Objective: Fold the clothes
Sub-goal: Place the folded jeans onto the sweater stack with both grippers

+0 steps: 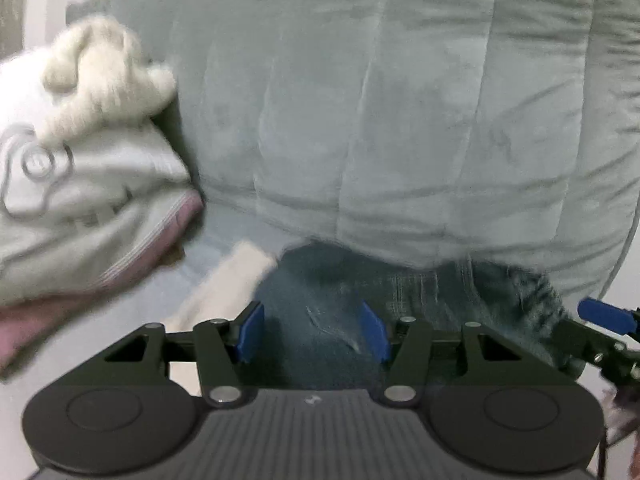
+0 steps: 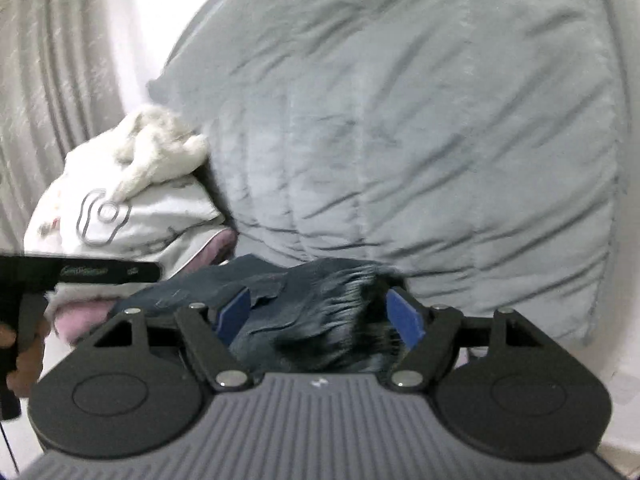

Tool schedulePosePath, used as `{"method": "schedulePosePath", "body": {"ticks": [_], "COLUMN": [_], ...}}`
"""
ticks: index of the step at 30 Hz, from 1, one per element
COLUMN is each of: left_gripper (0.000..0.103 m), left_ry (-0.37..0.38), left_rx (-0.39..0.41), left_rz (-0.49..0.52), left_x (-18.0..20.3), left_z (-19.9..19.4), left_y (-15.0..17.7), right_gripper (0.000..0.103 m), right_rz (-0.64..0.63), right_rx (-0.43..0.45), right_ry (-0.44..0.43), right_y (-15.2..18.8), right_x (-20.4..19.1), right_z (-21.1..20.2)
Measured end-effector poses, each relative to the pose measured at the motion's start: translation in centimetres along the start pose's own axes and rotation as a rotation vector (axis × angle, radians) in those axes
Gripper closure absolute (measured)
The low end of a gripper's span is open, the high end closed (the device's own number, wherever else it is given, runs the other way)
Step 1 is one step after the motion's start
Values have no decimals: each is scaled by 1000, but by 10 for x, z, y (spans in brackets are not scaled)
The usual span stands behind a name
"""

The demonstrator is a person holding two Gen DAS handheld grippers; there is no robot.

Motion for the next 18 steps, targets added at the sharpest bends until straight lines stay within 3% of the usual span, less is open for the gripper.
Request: {"method": "schedulePosePath", "body": {"ticks": [3, 8, 13, 15, 17, 18], "left_gripper": [48, 45, 45, 38, 20, 20], "left_ry": [-12, -37, -92, -99, -95, -88], "left_rx": [-10, -5, -4, -5, -13, -23], "left_rz": [-6, -14, 15, 9, 4, 5], "left_x": [-3, -5, 9, 12, 15, 17], "left_z": [12, 24, 5, -8, -29, -41], "left_y": [15, 27, 23, 23, 26, 29], "right_gripper": [28, 27, 27, 27, 26, 25], "right_rz": [-64, -5, -7, -10, -34, -50], "right_rx": [-5, -55, -56, -55, -56, -60], "right_ry": [30, 41, 60, 60, 59, 66], "right_y": [16, 39, 28, 22, 17, 16], "right_x": [-11, -2, -4, -7, -13, -17], "right_z": [10, 25, 21, 13, 3, -3]}}
Point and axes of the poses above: each gripper's, at about its wrist camera, not at the fingertips, and z roughly the way its jaws point, x to its right, y to its underside, the point moved 2 cm from there along z, roughly the way its jaws point, and after that the axes turned 2 degrees about z, right-handed, at the moved point
